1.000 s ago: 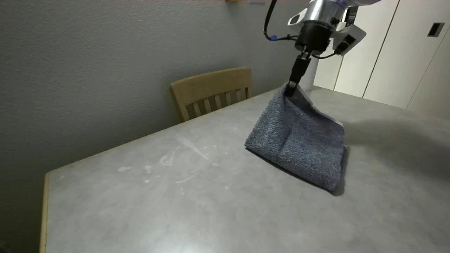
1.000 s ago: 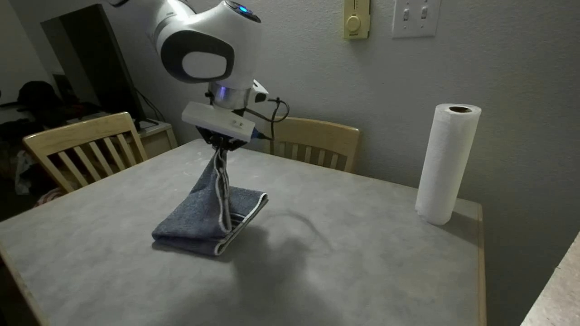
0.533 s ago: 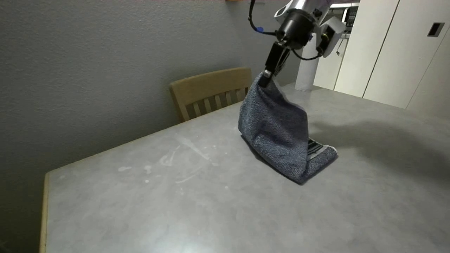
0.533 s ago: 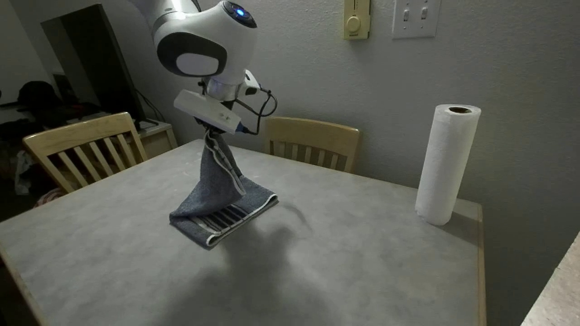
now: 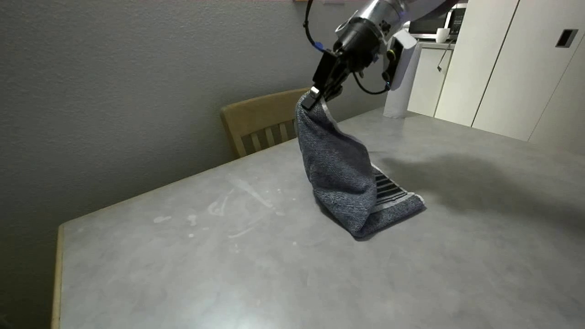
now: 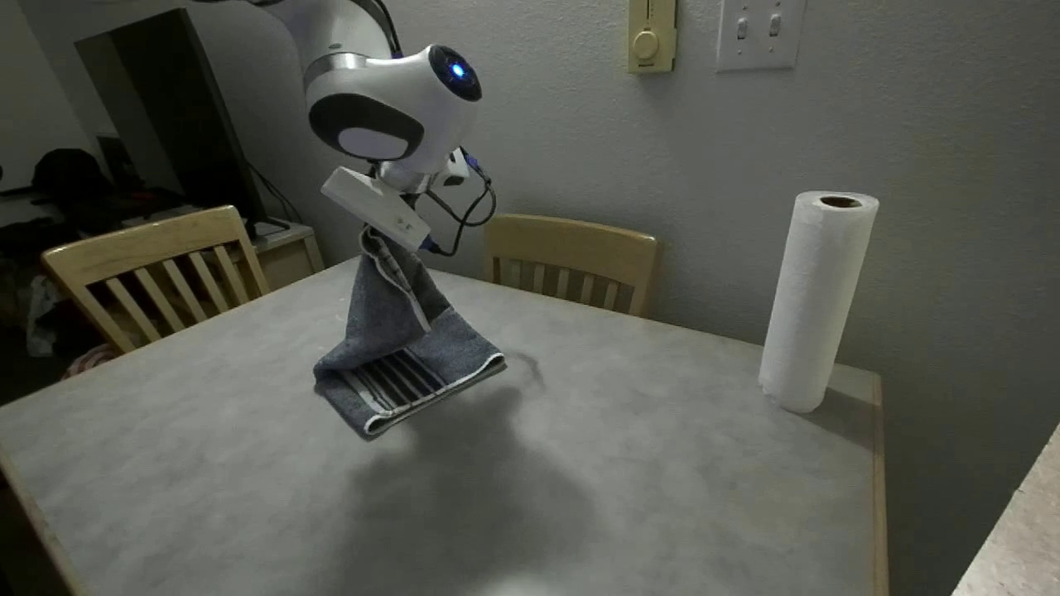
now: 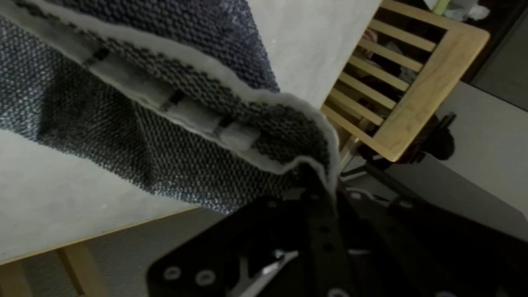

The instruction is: Unfold the grey towel.

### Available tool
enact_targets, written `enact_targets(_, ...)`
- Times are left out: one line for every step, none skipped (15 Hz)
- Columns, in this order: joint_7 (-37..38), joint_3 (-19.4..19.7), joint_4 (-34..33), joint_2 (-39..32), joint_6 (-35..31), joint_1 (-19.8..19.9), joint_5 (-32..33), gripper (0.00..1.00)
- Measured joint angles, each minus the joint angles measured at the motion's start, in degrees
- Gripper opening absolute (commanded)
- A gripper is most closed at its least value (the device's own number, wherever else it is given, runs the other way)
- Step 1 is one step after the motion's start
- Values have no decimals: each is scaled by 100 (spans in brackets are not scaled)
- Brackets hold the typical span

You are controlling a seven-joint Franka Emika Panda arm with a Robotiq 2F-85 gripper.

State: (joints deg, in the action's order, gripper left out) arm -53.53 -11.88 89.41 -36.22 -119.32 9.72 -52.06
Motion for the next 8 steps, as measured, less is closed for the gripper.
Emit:
enact_targets(-90,0,-159,-138,190,12,-176,1)
enact_targets(-126,3,-334,-292,387,17,-283,1)
enact_targets(-128,6,-521,-454,591,15,-329,1)
enact_targets(-126,8,-724,-627,782,4,-359,1)
enact_targets(-94,12,-935,-807,948,-21,-361,1)
enact_targets(-56,16,-1131,-979,1091,-51,-360,1)
enact_targets(32,23,-1329,-1148,1225,-91,-352,1)
enact_targets(143,36,-1531,-1317,1346,-143,-332,1)
